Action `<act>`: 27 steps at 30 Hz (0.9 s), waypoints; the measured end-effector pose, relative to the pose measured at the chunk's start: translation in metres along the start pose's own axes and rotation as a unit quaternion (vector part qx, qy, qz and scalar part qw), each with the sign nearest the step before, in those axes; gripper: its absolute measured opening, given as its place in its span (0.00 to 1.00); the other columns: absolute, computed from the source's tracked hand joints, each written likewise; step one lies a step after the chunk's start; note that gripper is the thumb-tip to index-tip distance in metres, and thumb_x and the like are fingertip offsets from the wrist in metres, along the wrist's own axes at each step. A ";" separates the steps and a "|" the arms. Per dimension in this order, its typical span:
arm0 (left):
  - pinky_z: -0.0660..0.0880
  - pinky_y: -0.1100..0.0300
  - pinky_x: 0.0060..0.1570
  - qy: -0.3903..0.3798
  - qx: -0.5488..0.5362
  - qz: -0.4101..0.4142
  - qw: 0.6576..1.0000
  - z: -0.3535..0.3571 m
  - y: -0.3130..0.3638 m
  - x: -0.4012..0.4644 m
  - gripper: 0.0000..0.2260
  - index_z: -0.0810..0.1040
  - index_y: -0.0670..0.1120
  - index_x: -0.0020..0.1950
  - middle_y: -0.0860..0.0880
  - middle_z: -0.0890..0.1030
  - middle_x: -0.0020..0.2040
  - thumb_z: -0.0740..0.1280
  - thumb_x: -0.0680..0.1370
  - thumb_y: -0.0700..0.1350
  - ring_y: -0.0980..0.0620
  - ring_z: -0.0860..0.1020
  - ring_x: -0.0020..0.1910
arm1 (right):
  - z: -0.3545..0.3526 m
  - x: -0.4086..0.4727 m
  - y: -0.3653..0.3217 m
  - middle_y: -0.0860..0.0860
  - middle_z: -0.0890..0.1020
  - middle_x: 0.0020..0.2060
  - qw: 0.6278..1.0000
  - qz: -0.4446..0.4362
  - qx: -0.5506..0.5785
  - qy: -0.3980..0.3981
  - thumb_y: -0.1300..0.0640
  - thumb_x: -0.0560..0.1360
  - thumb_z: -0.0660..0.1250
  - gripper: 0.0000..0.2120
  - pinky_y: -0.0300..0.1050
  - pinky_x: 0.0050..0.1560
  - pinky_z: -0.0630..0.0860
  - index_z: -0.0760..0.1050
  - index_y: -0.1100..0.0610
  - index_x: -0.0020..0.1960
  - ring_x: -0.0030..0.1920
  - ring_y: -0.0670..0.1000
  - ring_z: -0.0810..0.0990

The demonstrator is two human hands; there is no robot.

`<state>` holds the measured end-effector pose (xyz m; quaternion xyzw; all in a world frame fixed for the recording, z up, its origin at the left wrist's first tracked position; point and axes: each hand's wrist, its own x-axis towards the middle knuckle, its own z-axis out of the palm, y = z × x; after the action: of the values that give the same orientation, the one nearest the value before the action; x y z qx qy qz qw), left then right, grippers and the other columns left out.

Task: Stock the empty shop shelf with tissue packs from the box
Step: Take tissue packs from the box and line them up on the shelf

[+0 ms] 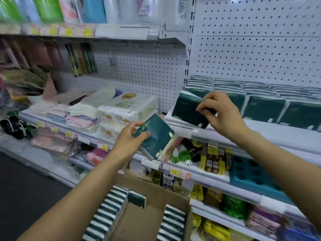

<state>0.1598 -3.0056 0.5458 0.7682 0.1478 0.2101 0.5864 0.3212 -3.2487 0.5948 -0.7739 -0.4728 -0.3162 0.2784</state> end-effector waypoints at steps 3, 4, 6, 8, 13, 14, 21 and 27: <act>0.75 0.69 0.39 -0.012 -0.005 0.009 1.000 0.014 0.013 0.018 0.12 0.75 0.51 0.60 0.50 0.81 0.52 0.69 0.78 0.41 0.55 0.81 0.47 | 0.009 0.019 0.031 0.52 0.76 0.48 0.999 0.035 -0.024 -0.009 0.66 0.74 0.70 0.07 0.52 0.41 0.75 0.83 0.57 0.48 0.48 0.51 0.73; 0.75 0.69 0.38 -0.019 -0.008 0.008 1.000 0.017 0.016 0.024 0.12 0.75 0.51 0.60 0.49 0.81 0.52 0.69 0.78 0.42 0.55 0.81 0.46 | 0.014 0.023 0.040 0.52 0.76 0.48 0.998 0.049 -0.029 -0.025 0.66 0.74 0.70 0.07 0.52 0.42 0.76 0.83 0.56 0.48 0.49 0.51 0.73; 0.75 0.70 0.37 -0.031 -0.013 0.007 0.999 0.022 0.019 0.036 0.12 0.75 0.50 0.61 0.50 0.81 0.53 0.69 0.78 0.42 0.56 0.80 0.46 | 0.025 0.027 0.054 0.52 0.76 0.50 0.994 0.073 -0.038 -0.074 0.65 0.74 0.70 0.07 0.51 0.44 0.76 0.83 0.56 0.49 0.50 0.54 0.75; 0.75 0.69 0.35 -0.042 -0.016 0.008 0.999 0.023 0.020 0.047 0.13 0.75 0.50 0.62 0.50 0.80 0.54 0.69 0.78 0.43 0.55 0.80 0.47 | 0.034 0.026 0.063 0.54 0.75 0.52 0.990 0.081 -0.048 -0.106 0.65 0.74 0.70 0.06 0.51 0.46 0.75 0.83 0.56 0.48 0.54 0.57 0.74; 0.75 0.67 0.34 -0.071 -0.028 0.014 0.997 0.016 0.019 0.078 0.13 0.75 0.51 0.61 0.49 0.81 0.54 0.69 0.78 0.42 0.53 0.80 0.47 | 0.046 0.018 0.067 0.59 0.74 0.61 0.984 0.053 -0.139 -0.098 0.56 0.68 0.77 0.19 0.59 0.48 0.77 0.77 0.56 0.57 0.56 0.62 0.74; 0.76 0.65 0.36 -0.077 -0.031 0.015 0.996 0.014 0.018 0.083 0.13 0.75 0.51 0.61 0.48 0.81 0.55 0.69 0.78 0.42 0.52 0.81 0.49 | 0.049 0.018 0.068 0.59 0.74 0.63 0.980 0.043 -0.167 -0.103 0.53 0.67 0.78 0.24 0.58 0.49 0.77 0.76 0.55 0.61 0.57 0.63 0.74; 0.75 0.69 0.33 -0.099 -0.046 0.029 0.994 0.002 0.016 0.117 0.11 0.75 0.54 0.58 0.49 0.81 0.53 0.69 0.78 0.41 0.53 0.80 0.47 | 0.068 0.031 0.082 0.60 0.72 0.67 0.973 0.014 -0.214 -0.081 0.57 0.68 0.78 0.33 0.61 0.62 0.72 0.72 0.56 0.70 0.64 0.61 0.69; 0.76 0.66 0.35 -0.111 -0.056 0.025 0.992 0.004 0.013 0.130 0.12 0.75 0.54 0.58 0.49 0.81 0.54 0.69 0.78 0.41 0.52 0.80 0.47 | 0.075 0.039 0.100 0.58 0.72 0.69 0.969 0.008 -0.231 -0.084 0.60 0.67 0.78 0.36 0.60 0.71 0.61 0.69 0.55 0.72 0.69 0.61 0.67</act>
<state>0.2746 -2.9510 0.5768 0.7560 0.0506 0.1459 0.6361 0.4431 -3.2118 0.5628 -0.8449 -0.4023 -0.3484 0.0542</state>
